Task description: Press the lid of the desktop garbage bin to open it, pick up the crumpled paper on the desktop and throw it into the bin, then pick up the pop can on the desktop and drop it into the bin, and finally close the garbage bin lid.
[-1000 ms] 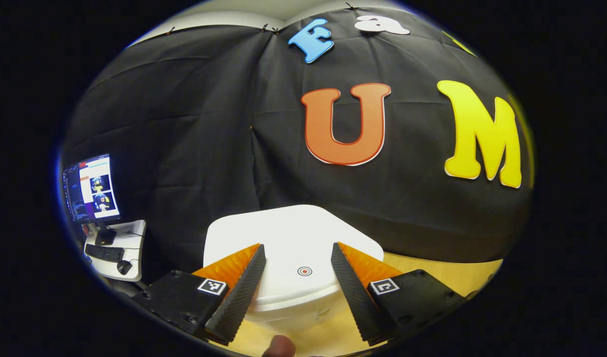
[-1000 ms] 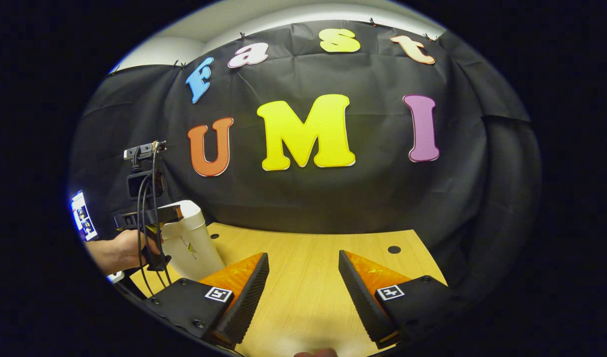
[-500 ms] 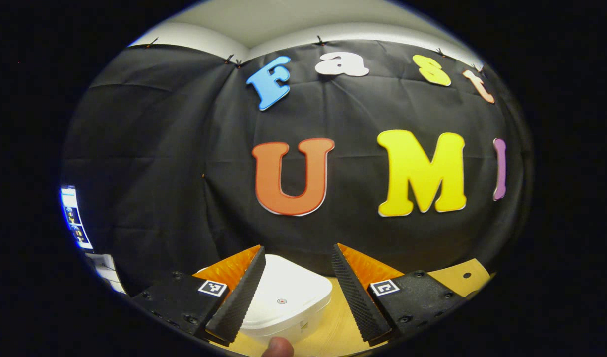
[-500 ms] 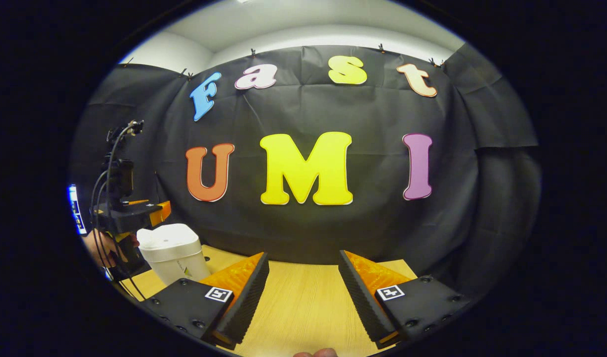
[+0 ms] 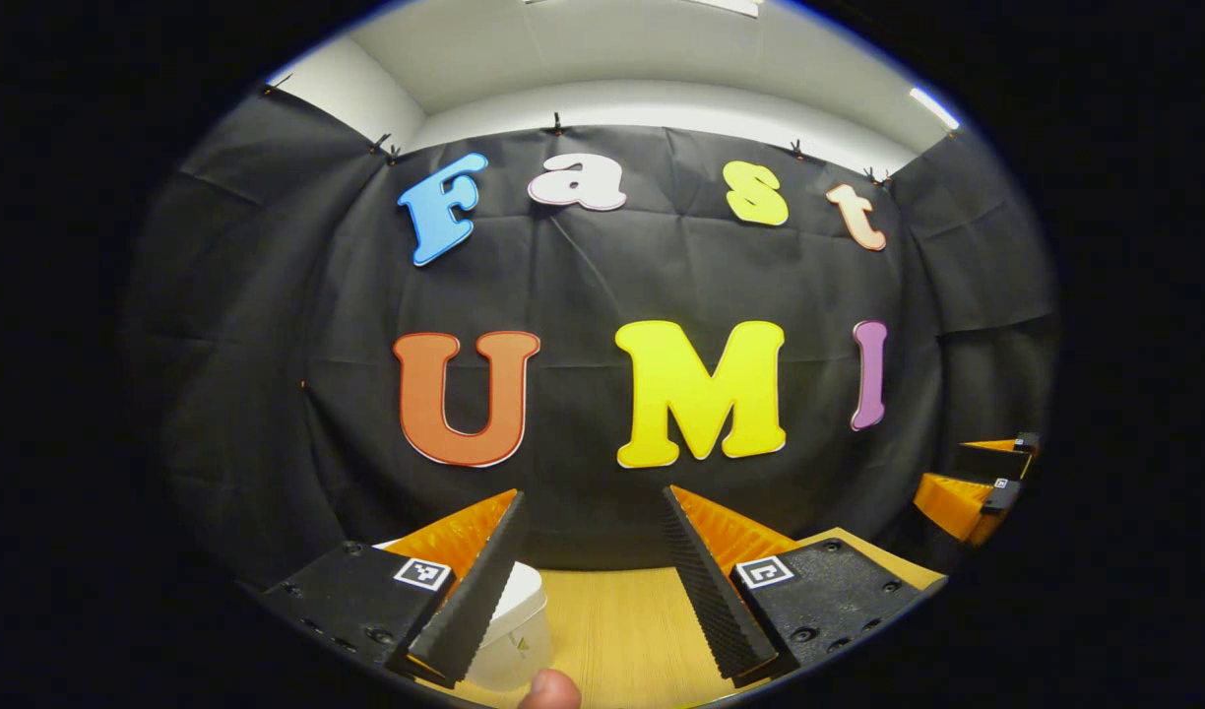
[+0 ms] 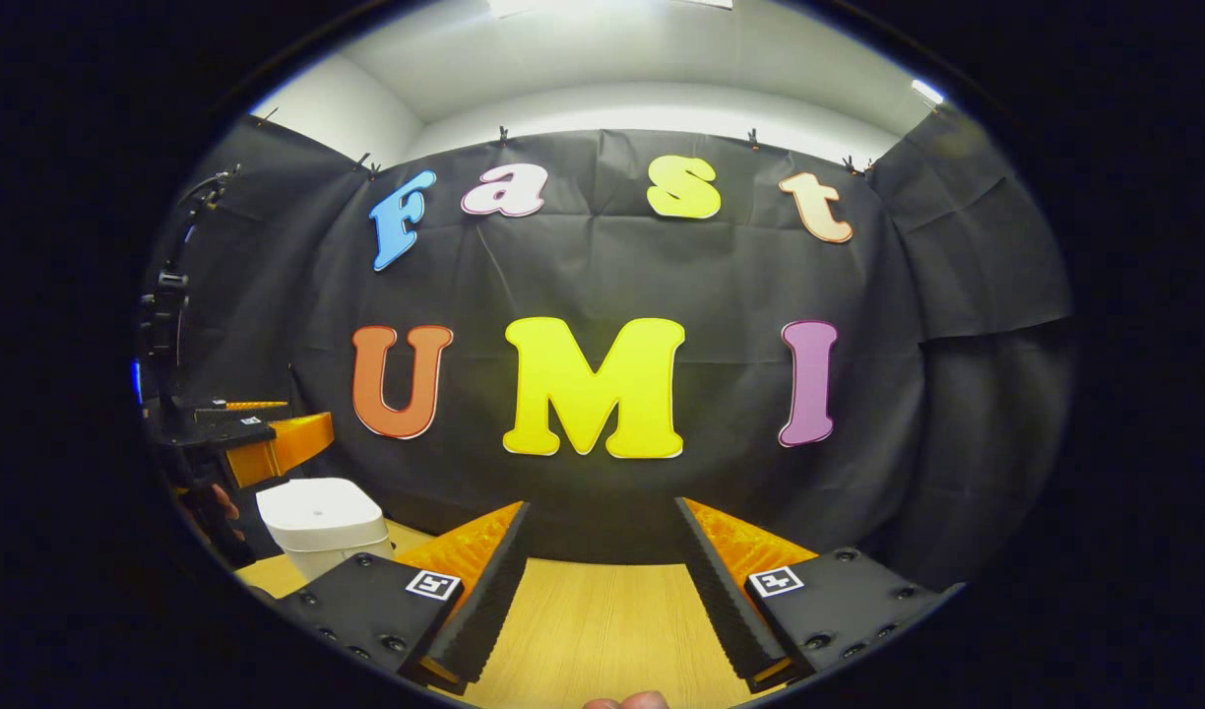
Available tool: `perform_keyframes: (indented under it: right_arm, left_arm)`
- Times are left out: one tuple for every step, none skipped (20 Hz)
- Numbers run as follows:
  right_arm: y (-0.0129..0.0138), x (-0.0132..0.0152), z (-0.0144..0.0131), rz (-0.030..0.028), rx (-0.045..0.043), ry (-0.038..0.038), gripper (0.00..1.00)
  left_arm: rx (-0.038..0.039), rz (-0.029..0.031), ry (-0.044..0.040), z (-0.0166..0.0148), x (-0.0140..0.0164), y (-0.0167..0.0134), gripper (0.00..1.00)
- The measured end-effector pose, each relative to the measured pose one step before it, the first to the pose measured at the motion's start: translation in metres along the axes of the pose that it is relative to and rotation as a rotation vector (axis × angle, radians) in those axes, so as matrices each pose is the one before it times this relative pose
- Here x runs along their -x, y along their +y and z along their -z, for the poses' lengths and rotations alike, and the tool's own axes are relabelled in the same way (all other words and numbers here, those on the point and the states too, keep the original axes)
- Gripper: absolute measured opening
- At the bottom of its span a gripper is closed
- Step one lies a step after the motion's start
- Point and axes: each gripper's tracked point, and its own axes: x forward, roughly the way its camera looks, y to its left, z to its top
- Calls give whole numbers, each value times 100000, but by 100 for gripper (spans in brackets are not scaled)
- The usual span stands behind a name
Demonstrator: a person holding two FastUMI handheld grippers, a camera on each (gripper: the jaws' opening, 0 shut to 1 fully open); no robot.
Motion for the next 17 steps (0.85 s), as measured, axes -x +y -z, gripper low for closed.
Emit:
perform_keyframes:
  right_arm:
    - [346,45,85,-225,51,-3,90]
    - [212,-16,113,-43,182,200,90]
    - [218,20,22,0,-19,-60,90]
    - [221,97,21,245,-58,-134,90]
    - [101,99,64,408,-88,-261,90]
    - [124,229,51,322,6,-214,90]
    - [144,161,164,349,112,-26,90]
    - [128,220,169,418,168,110,90]
    - [-10,95,130,590,-22,-98,89]
    - [28,125,77,922,-166,-138,89]
    - [-57,110,90,910,-211,-211,89]
    - [28,138,135,849,44,-74,92]
    - [92,84,275,501,254,317,90]
    - [104,177,94,146,199,61,90]
    - [102,179,54,136,289,142,90]
    - [106,187,46,-159,220,-42,90]
    - [-98,15,1,219,70,-151,90]
  left_arm:
    - [-572,1740,-160,15,466,-489,89]
    - [-21,1507,-51,156,348,-552,90]
    - [258,1175,430,281,404,-321,89]
    - [315,926,449,446,318,-280,89]
    - [344,685,389,45,411,-242,90]
    - [298,804,177,188,292,-154,90]
    - [358,845,22,50,260,-172,89]
    - [221,776,114,11,276,-46,90]
    - [-298,648,20,96,200,86,90]
    - [-833,26,-24,-72,39,41,90]
    - [-462,192,-95,131,64,15,90]
    - [183,464,-330,205,212,-266,90]
    - [510,621,187,144,226,-258,90]
    - [129,81,17,127,55,-12,90]
    - [-57,82,110,106,-35,5,90]
    - [146,36,-71,10,34,-25,90]
    - [-21,-157,468,163,15,-37,90]
